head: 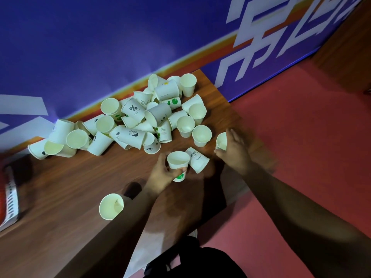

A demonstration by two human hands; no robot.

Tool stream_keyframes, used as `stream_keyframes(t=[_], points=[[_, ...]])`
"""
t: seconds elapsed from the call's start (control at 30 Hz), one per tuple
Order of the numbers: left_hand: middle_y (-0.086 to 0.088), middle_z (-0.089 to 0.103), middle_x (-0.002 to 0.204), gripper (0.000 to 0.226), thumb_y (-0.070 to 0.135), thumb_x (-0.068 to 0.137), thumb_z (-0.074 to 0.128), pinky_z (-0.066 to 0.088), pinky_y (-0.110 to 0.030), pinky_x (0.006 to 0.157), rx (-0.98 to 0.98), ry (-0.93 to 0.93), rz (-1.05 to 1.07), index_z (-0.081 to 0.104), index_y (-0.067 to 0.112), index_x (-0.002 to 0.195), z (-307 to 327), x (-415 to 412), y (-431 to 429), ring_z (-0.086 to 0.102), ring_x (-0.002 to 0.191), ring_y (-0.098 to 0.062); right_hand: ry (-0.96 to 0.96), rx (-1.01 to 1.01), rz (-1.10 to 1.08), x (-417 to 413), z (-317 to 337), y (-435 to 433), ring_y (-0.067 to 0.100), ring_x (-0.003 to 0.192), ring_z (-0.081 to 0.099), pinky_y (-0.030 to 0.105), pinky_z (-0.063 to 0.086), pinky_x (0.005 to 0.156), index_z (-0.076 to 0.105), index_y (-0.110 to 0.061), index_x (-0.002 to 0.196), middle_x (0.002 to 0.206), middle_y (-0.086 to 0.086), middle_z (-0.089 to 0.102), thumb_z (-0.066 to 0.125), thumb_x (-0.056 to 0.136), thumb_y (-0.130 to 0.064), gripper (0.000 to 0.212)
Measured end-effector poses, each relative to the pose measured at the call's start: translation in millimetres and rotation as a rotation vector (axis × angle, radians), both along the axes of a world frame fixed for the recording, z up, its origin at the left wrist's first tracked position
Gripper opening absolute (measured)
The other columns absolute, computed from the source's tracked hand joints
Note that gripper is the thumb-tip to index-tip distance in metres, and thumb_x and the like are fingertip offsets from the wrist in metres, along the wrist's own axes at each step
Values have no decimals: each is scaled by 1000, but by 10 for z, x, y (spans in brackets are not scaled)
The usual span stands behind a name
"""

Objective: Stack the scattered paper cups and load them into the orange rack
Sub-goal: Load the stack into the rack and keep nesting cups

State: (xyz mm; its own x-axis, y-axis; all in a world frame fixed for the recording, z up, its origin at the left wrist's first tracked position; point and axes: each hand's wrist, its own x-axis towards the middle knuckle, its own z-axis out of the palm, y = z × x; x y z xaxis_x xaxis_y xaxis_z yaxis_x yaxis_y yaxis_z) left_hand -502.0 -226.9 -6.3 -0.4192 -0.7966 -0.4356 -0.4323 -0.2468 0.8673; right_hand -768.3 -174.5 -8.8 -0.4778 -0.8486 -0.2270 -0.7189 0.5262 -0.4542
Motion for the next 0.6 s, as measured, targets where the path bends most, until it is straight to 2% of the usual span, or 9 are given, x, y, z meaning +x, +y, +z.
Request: stream_keyframes(t=[0.1,0.17,0.27,0.37,0.47,0.53,0.6], points=[[11,63,119,55,26,77,85,55,-32,93,4,3,21,49,32,119,6,73,25,62,113,-13,113,-24,14,68,-73,11,35,130,42,43,38,106,44,-5,140,147,14,41,74,77,-29,74],[13,63,116,52,25,78,85,55,-27,88,0,2,43,49,36,113,28,137,41,62,111,-12,126,-47,-3,115,-79,53,36,121,48,45,44,100,47,-5,135,138,14,48,74,75,-26,70],[13,62,120,59,28,78,85,53,-27,89,-21,22,81,47,32,123,74,272,48,61,114,-13,99,-106,-55,193,-8,138,35,118,50,47,46,97,45,-8,134,130,15,51,76,72,-31,73],[10,64,122,66,28,77,86,53,-36,96,-39,93,144,48,37,130,191,443,40,62,117,-15,78,-240,-74,321,177,224,32,118,49,46,47,96,44,-10,133,128,13,52,77,72,-34,73],[4,69,119,59,30,77,85,56,-42,92,-52,127,210,53,44,125,351,700,36,65,112,-22,33,-319,-54,556,402,238,29,120,48,44,48,95,44,-13,134,129,11,51,80,72,-35,75],[3,69,116,56,26,80,83,58,-33,81,-107,111,239,53,40,126,489,920,36,66,107,-20,-46,-315,-35,784,546,212,29,122,47,43,47,97,43,-13,137,133,11,50,81,72,-35,78],[3,67,114,54,19,83,81,56,-18,73,-153,72,260,51,27,128,638,1173,58,66,100,-7,-107,-313,23,1048,662,192,28,127,44,41,44,101,41,-14,140,139,10,46,80,74,-34,79]])
